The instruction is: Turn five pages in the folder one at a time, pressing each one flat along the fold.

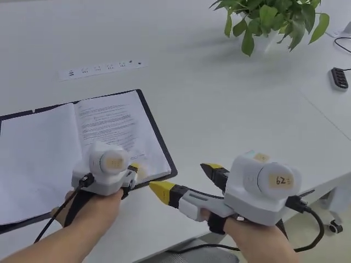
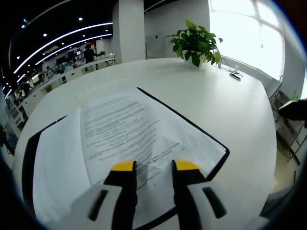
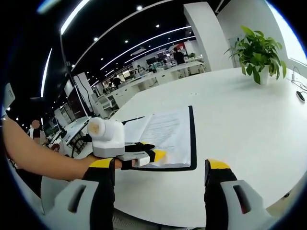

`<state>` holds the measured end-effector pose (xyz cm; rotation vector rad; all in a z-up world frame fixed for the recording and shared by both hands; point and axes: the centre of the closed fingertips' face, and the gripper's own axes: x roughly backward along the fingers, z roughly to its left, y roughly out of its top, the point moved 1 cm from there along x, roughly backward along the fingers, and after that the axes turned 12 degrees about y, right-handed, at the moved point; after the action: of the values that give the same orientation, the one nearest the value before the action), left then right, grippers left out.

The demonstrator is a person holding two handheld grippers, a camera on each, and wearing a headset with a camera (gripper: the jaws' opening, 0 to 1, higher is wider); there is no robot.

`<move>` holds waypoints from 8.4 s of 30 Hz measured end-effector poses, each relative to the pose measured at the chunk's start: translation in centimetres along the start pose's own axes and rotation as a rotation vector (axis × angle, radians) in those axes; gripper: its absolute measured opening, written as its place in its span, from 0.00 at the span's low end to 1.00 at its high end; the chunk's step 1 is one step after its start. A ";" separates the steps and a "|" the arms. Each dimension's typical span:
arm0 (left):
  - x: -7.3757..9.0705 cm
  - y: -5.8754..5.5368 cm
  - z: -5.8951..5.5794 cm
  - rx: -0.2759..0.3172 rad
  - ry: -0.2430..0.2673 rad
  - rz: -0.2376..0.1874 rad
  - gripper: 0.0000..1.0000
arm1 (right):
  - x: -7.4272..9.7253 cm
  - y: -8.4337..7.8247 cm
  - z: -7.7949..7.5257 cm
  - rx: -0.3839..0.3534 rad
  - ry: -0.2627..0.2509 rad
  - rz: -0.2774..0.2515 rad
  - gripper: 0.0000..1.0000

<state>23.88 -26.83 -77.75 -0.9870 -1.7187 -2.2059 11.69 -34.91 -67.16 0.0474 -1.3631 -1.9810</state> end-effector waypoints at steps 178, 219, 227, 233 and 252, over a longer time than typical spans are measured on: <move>23.1 -6.5 25.8 0.374 0.191 -0.143 0.25 | -33.9 -4.1 15.5 -0.248 0.220 0.346 0.00; 12.9 -5.2 21.0 0.227 0.086 -0.049 0.23 | -29.4 -3.7 12.2 -0.209 0.406 0.346 0.09; 8.8 -7.2 19.9 0.191 0.094 -0.008 0.23 | -27.7 -2.7 9.2 -0.085 0.412 0.336 0.08; 8.0 -9.1 19.4 0.204 0.101 0.030 0.24 | -27.4 -2.6 7.0 -0.072 0.380 0.322 0.04; 7.9 -9.9 20.0 0.148 0.119 -0.080 0.21 | -30.2 0.6 2.4 -0.100 0.307 0.215 0.00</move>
<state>20.52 -3.44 -78.65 -0.7498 -1.8655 -2.1006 33.40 -15.83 -76.21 0.1458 -1.0268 -1.7744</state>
